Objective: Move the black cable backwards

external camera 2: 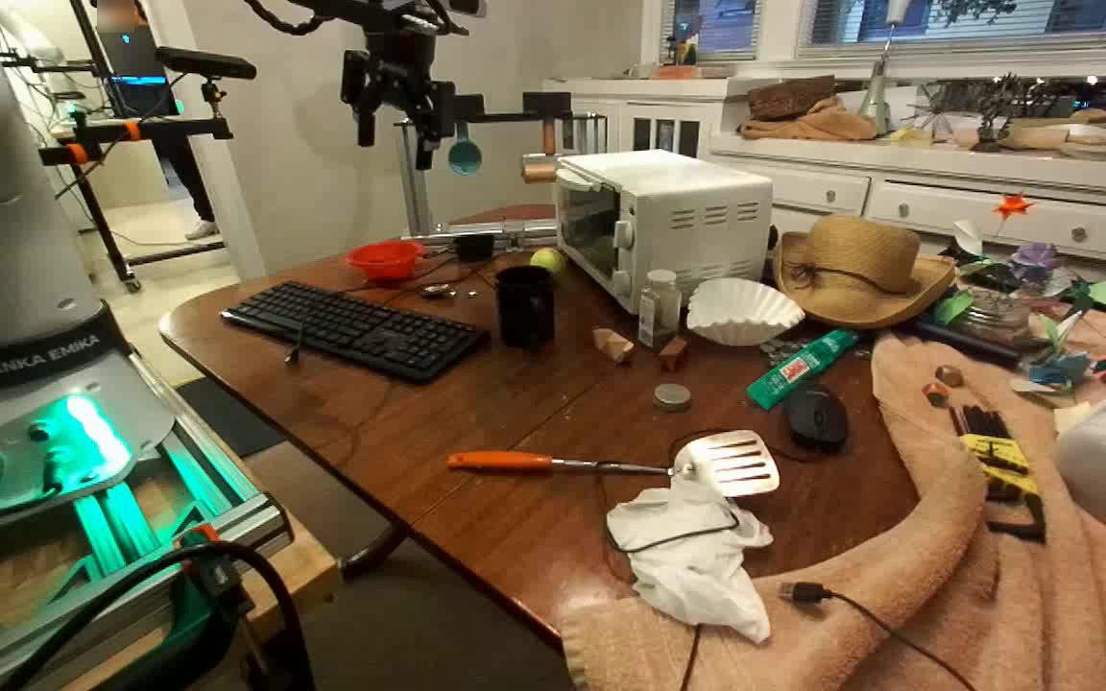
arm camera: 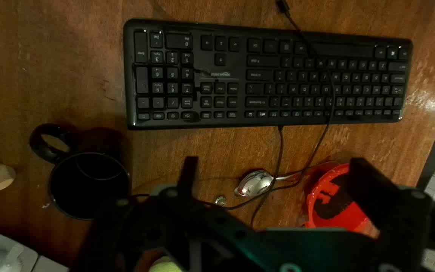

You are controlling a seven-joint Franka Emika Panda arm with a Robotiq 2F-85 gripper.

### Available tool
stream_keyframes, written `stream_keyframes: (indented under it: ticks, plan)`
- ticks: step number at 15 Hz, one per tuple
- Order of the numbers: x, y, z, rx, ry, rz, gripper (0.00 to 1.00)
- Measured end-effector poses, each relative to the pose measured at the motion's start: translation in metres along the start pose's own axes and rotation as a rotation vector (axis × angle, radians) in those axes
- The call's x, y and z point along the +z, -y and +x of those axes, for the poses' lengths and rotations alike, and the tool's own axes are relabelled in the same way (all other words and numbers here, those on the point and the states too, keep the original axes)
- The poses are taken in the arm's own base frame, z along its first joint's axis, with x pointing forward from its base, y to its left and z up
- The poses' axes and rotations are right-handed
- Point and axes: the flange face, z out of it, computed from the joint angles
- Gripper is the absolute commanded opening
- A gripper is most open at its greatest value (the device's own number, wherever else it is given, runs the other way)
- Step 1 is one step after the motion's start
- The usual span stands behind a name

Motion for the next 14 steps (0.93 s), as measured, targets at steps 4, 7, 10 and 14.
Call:
stream_keyframes:
  ticks: [4, 7, 10, 14]
  plan:
    - [0.0, 0.0, 0.0, 0.0, 0.0, -0.002, 1.0]
    - [0.005, 0.008, 0.001, -0.015, 0.016, -0.01, 1.0]
    - [0.028, 0.024, -0.005, -0.046, 0.049, -0.014, 1.0]
    - [0.065, 0.044, -0.032, -0.089, 0.103, 0.005, 1.0]
